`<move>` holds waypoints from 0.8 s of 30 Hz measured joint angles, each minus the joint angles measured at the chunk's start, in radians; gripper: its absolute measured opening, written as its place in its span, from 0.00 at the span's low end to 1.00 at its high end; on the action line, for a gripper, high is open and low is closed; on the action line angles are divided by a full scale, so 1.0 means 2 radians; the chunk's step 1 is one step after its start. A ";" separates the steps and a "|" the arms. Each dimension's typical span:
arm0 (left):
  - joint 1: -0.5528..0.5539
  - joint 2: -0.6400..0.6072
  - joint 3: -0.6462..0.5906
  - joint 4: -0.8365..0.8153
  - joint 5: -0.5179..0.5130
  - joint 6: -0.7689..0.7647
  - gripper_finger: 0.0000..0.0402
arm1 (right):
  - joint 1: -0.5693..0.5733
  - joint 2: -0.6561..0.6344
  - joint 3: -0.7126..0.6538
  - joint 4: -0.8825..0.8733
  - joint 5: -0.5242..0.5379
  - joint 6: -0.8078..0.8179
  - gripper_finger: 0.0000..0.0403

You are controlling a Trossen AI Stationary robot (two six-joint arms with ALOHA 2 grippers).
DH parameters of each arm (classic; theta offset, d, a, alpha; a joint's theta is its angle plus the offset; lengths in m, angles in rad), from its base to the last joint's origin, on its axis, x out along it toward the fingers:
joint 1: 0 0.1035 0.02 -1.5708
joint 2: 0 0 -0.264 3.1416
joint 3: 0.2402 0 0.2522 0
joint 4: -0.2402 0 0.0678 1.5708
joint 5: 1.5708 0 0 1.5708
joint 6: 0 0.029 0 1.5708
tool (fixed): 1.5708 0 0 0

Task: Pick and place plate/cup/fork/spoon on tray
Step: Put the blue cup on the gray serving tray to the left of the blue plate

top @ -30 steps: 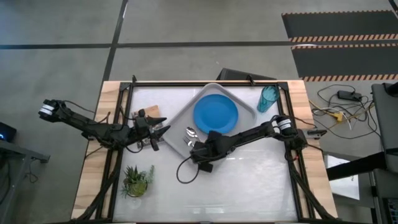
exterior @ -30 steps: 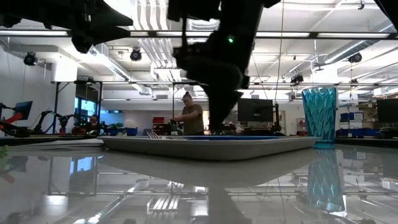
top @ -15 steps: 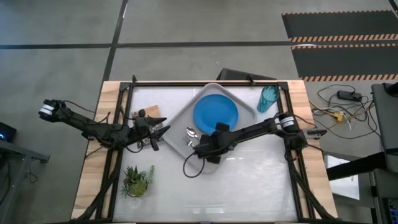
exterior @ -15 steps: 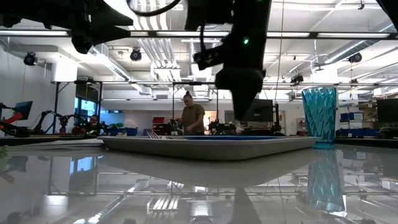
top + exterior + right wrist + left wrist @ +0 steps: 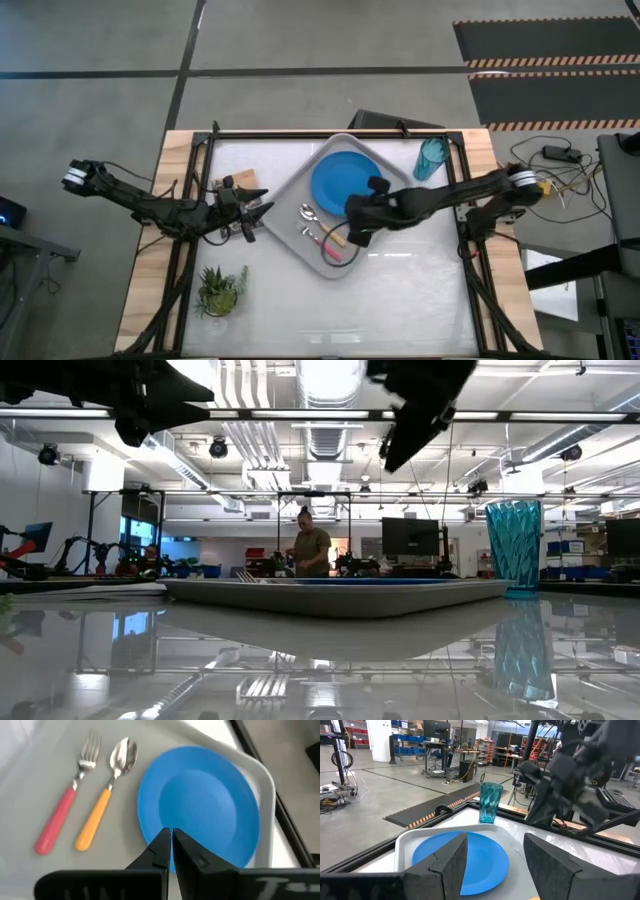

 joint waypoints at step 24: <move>0.000 0.000 -0.001 0.000 0.000 0.002 0.44 | -0.265 -0.184 -0.054 -0.211 -0.006 0.191 0.05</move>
